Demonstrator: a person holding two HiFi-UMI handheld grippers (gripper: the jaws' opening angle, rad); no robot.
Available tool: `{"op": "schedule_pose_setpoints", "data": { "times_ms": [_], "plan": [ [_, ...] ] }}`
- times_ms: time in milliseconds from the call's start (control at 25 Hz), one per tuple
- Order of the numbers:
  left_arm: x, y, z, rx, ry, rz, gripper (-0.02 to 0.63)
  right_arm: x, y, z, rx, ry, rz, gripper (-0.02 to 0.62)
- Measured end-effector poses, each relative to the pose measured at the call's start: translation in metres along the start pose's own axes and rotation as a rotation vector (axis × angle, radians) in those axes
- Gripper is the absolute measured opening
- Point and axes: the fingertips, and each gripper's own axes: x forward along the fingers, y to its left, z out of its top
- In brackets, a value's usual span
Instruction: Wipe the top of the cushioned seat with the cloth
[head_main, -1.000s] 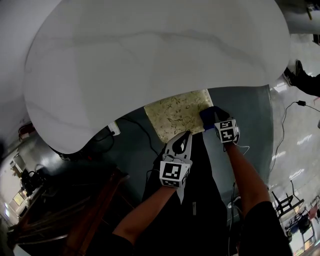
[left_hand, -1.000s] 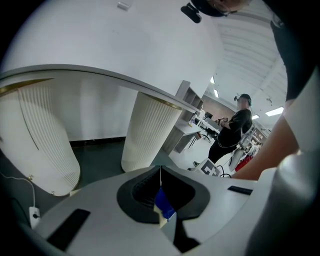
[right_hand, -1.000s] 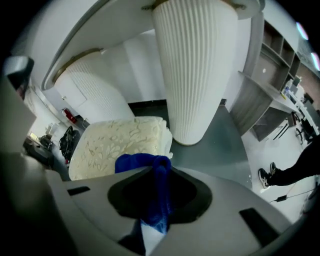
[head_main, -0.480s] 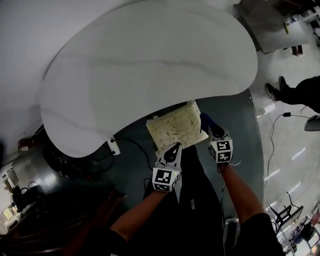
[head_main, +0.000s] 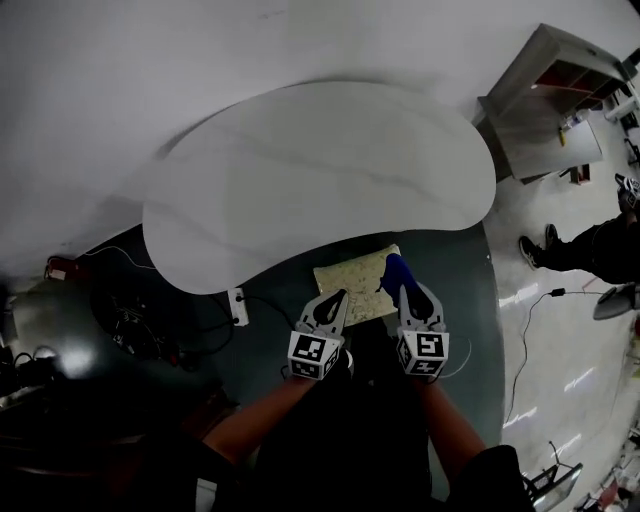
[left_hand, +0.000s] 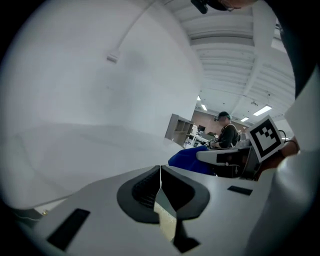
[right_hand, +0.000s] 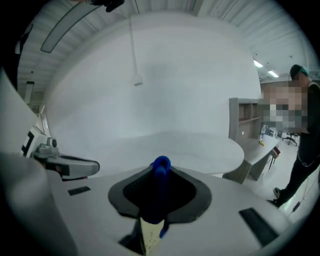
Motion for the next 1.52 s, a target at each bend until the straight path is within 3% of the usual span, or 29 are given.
{"op": "schedule_pose_setpoints", "data": {
  "times_ms": [120,240,360,440,600,720,1000,1160,1520],
  "plan": [
    [-0.033,-0.001,0.047,0.045,-0.055,0.02,0.018,-0.02,0.04,0.057,-0.018,-0.094,0.03,0.094],
    [-0.067,0.007,0.09,0.028,-0.128,0.077,0.017,-0.042,0.079,0.109,-0.058,-0.174,0.098,0.094],
    [-0.099,0.019,0.121,0.017,-0.196,0.143,0.017,-0.058,0.111,0.151,-0.098,-0.218,0.159,0.094],
    [-0.122,0.016,0.144,0.05,-0.222,0.171,0.017,-0.067,0.124,0.169,-0.114,-0.229,0.182,0.095],
    [-0.161,0.022,0.184,0.12,-0.304,0.241,0.018,-0.061,0.154,0.186,-0.136,-0.232,0.244,0.095],
    [-0.183,0.031,0.206,0.118,-0.366,0.293,0.018,-0.063,0.179,0.196,-0.165,-0.258,0.27,0.092],
    [-0.205,0.036,0.217,0.135,-0.416,0.349,0.018,-0.083,0.216,0.214,-0.218,-0.314,0.3,0.089],
    [-0.209,0.032,0.217,0.088,-0.474,0.34,0.018,-0.079,0.214,0.206,-0.205,-0.3,0.287,0.089],
    [-0.221,0.033,0.222,0.135,-0.458,0.379,0.018,-0.086,0.228,0.211,-0.256,-0.298,0.308,0.087]
  ]
}}
